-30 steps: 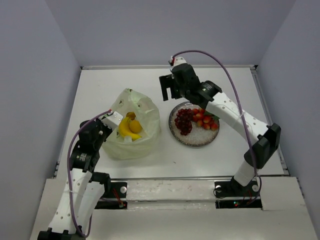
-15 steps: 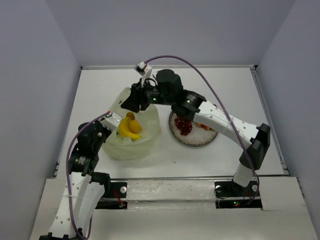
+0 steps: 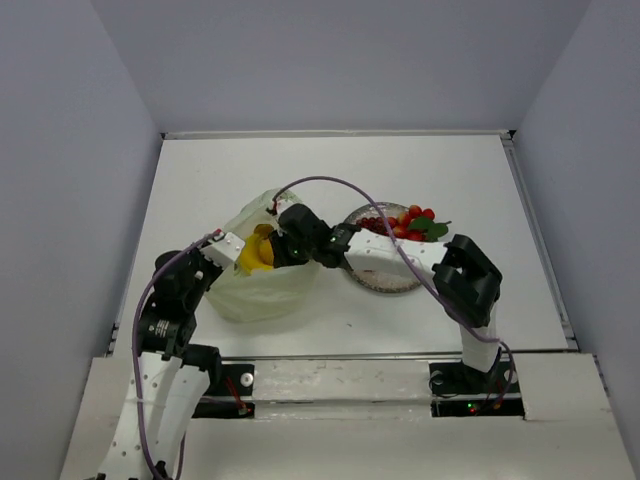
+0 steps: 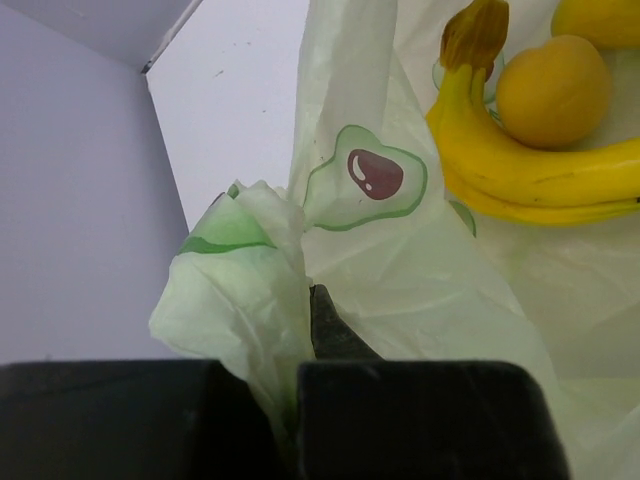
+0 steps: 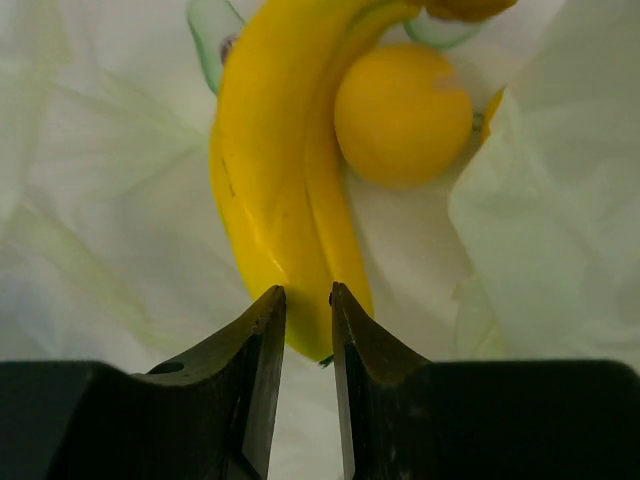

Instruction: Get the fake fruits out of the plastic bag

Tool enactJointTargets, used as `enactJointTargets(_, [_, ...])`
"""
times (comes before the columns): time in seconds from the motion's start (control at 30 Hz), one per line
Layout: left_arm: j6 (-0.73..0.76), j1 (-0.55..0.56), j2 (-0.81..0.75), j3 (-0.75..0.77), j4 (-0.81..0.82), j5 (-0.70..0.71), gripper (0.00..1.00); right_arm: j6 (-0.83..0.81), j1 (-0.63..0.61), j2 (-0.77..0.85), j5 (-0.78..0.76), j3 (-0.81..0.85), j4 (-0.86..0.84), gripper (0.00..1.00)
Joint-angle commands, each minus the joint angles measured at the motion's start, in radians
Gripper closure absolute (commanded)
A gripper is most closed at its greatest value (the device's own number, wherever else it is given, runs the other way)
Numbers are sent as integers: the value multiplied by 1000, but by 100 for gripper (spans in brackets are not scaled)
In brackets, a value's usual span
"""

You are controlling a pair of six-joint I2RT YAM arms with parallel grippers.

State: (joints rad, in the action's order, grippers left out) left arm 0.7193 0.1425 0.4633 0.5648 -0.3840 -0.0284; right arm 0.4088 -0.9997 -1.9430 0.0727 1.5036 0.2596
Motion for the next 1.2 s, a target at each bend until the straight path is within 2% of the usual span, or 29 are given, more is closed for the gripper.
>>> enactJointTargets(0.0, [89,0,-48,-32,-90,-44,96,-134,-126,41,-215,-57,38,69])
enactJointTargets(0.1, [156,2,-93,-39,-185,-88,94,-168,-232,53,-347,-138,43,68])
enactJointTargets(0.13, [173,2,-118,-39,-200,-100,94,-162,-256,64,-372,-172,44,63])
enactJointTargets(0.2, [218,2,-146,-43,-211,-106,89,-147,-257,79,-428,-201,23,62])
enactJointTargets(0.3, [291,2,-163,-77,-225,-137,76,-143,-257,93,-500,-232,-13,46])
enactJointTargets(0.33, [331,0,-164,-85,-228,-148,75,-160,-257,75,-511,-221,-22,40])
enactJointTargets(0.43, [365,2,-157,-106,-202,-146,74,-191,-257,33,-547,-129,-20,30])
enactJointTargets(0.63, [362,2,-144,-112,-154,-120,74,-124,-182,-23,-424,36,-22,20])
enactJointTargets(0.73, [350,2,-150,-114,-150,-120,74,-102,-159,-57,-448,93,-14,20])
enactJointTargets(0.87, [339,2,-161,-114,-150,-122,74,-97,-125,-120,-504,147,4,24])
enactJointTargets(1.0, [338,2,-164,-112,-151,-120,74,-110,-83,-191,-473,208,24,30])
enactJointTargets(1.17, [328,2,-163,-108,-153,-119,74,-137,-83,-258,-456,234,32,29])
